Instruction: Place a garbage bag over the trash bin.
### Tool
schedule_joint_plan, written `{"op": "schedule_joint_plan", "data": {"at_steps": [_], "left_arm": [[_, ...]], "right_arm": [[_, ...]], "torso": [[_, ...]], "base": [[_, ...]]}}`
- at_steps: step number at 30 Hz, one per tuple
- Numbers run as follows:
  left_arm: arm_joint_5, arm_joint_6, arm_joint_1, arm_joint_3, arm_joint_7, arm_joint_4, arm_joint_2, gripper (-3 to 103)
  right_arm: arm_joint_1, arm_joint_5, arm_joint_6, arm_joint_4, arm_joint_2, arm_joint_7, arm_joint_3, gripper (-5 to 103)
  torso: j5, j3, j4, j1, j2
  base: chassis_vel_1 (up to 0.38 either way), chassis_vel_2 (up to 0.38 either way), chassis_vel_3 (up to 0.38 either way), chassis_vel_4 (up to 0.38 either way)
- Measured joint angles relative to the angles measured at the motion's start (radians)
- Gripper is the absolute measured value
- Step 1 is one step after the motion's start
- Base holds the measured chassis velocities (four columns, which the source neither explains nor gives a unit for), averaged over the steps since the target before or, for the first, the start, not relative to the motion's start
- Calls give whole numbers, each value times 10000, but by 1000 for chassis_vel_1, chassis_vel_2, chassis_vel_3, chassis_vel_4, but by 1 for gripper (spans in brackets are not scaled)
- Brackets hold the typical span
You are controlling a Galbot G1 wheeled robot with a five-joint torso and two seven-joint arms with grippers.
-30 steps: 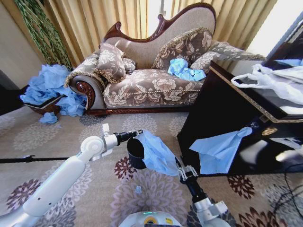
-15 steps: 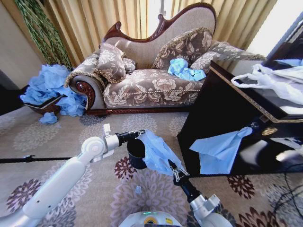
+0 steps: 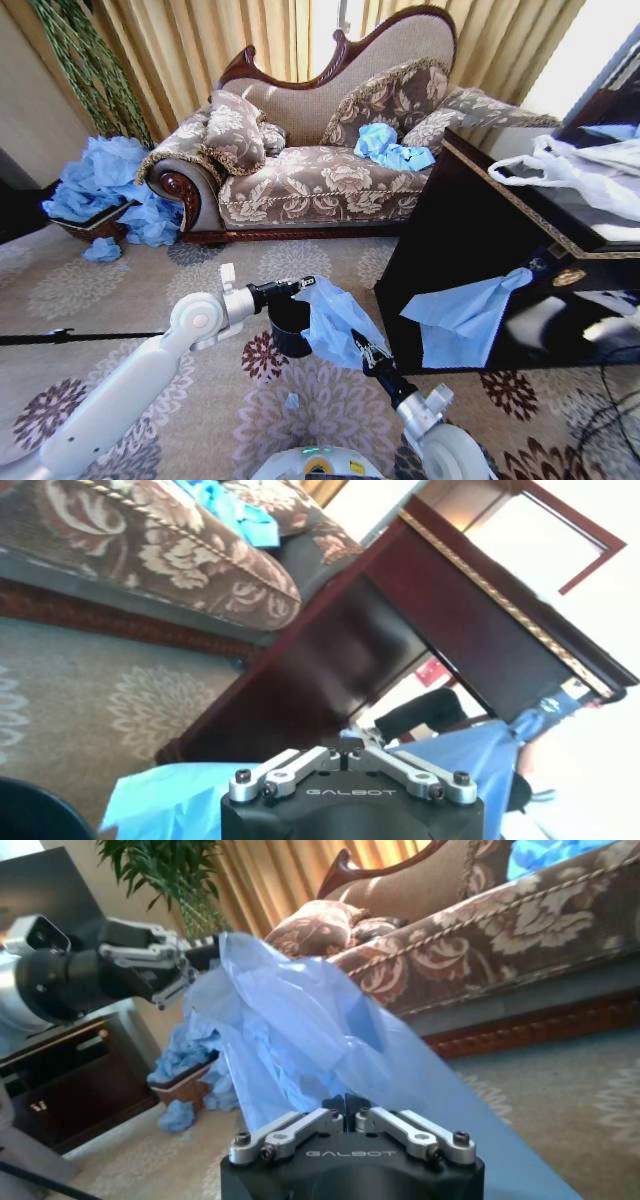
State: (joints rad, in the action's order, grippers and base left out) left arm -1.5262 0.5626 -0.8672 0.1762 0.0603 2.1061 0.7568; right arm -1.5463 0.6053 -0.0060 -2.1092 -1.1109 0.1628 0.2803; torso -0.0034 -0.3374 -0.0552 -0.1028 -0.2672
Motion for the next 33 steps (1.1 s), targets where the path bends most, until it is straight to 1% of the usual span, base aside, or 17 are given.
{"op": "schedule_joint_plan", "data": {"at_steps": [5, 10, 16, 28, 33], "left_arm": [[0, -19, -149, 5, 26, 463, -186, 0], [-15, -83, -234, 93, 25, 719, -294, 0], [-381, -121, -72, 166, -18, 1217, -553, 0], [-441, -115, -243, 85, -10, 1489, -758, 0], [-474, -110, -69, -122, 2, 1531, -753, 0]], "right_arm": [[640, 84, -78, 347, 215, -197, -598, 0], [972, 72, -80, 654, 279, -218, -744, 0], [1771, 93, -77, 1076, 295, -389, -1000, 0], [3198, 502, -180, 1119, 655, -592, -1286, 0], [3600, 556, -271, 1087, 543, -689, -1885, 0]], "torso": [[0, 0, -1, 0, 0], [-1, 0, 0, 0, 0], [0, 0, -1, 0, 0], [-1, -1, 1, 0, 0], [-1, 0, 0, 0, 0]], "base": [[0, 0, 0, 0], [0, 0, 0, 0], [0, 0, 0, 0], [0, 0, 0, 0], [0, 0, 0, 0]]}}
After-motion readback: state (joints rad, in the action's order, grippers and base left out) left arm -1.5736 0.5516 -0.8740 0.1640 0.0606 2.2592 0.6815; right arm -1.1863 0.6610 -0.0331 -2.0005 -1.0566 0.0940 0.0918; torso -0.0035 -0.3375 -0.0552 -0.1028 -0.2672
